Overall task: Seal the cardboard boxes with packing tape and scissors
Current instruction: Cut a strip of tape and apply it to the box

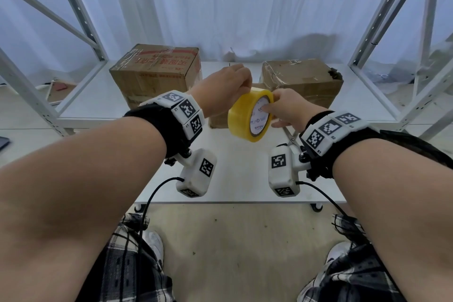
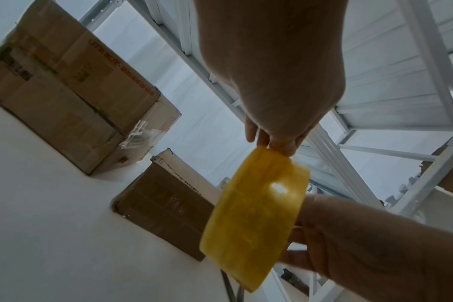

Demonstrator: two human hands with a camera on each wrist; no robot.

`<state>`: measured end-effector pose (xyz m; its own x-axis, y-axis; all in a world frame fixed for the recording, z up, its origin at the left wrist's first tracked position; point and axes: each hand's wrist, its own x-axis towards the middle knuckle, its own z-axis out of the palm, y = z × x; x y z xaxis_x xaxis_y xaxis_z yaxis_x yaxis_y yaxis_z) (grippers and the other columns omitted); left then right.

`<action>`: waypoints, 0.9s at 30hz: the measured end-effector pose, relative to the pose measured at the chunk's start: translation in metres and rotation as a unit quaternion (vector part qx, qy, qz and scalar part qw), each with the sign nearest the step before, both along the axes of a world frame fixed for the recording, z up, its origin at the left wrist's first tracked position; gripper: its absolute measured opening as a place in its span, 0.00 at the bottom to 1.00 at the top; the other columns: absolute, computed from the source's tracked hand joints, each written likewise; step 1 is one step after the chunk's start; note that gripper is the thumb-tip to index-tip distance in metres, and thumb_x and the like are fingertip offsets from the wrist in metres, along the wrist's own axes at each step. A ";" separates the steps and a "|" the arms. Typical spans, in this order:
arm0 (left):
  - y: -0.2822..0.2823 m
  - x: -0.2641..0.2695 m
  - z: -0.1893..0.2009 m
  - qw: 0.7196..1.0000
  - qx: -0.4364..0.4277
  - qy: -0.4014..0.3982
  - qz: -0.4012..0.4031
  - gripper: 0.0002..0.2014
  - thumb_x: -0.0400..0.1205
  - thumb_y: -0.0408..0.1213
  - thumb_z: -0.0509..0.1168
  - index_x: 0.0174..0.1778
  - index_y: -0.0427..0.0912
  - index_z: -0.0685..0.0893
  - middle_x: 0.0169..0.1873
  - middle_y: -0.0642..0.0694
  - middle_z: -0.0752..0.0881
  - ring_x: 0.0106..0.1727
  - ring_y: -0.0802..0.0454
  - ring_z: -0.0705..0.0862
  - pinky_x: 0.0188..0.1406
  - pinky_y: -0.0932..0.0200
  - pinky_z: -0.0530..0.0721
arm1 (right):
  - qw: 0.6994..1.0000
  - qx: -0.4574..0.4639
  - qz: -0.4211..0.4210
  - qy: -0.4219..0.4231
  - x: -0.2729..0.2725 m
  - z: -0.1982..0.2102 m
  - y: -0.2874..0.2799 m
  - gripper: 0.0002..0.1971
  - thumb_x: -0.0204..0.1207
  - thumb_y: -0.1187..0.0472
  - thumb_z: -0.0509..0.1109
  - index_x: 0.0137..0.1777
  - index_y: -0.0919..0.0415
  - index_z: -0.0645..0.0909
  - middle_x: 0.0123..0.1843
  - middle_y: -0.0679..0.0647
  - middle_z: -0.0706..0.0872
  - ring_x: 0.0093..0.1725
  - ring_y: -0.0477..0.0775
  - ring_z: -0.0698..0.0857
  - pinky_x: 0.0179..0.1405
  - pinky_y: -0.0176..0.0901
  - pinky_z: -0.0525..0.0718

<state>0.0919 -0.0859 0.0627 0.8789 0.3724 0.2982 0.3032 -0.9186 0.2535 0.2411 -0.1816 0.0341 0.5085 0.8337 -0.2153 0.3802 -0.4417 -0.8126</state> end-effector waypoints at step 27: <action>-0.001 0.004 0.004 0.999 -0.022 0.007 0.040 0.13 0.87 0.36 0.59 0.64 0.37 0.80 0.61 0.40 0.79 0.60 0.47 0.79 0.56 0.64 0.70 | 0.942 0.147 0.078 -0.290 -0.017 0.021 0.012 0.06 0.80 0.63 0.68 0.48 0.65 0.83 0.44 0.54 0.82 0.45 0.51 0.79 0.52 0.45 0.79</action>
